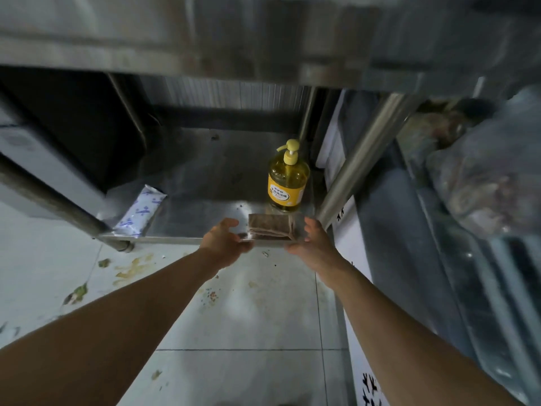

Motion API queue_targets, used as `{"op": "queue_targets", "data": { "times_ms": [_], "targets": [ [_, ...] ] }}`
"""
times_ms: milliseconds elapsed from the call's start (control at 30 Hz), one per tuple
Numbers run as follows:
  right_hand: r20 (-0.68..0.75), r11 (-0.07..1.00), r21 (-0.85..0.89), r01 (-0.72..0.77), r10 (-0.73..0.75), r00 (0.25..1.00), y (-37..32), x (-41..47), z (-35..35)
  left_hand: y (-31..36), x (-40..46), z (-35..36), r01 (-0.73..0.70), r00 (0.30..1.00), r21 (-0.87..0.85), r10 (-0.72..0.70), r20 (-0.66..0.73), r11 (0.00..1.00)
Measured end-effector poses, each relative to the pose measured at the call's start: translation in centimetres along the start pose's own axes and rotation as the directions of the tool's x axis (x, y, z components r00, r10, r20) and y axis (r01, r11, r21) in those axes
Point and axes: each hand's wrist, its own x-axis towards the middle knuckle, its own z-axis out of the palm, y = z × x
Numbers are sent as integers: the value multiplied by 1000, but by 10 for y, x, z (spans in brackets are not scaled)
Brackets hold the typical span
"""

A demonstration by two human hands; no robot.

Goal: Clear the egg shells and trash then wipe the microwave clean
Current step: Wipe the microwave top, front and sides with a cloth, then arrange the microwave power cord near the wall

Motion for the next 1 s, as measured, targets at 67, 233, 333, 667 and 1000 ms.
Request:
{"op": "queue_targets", "data": {
  "times_ms": [67,233,333,667,1000],
  "targets": [
    [11,1000,2,-2,2,1000,-19,-30,-9,15,-27,-17,32,999,-92,-32,12,995],
    [12,999,33,-26,26,1000,-64,-97,-32,60,-89,-54,46,999,-131,-45,12,990],
    [-26,998,56,-27,28,999,-90,-132,-45,87,-124,-73,45,999,-176,-39,34,983],
    [-108,1000,25,-2,4,994,-169,-227,-106,180,-209,-131,-124,984,-235,151,99,964],
    [-205,983,95,156,-134,970,-247,-269,-169,271,-243,-182,-202,970,-311,234,70,929]
  ]
}}
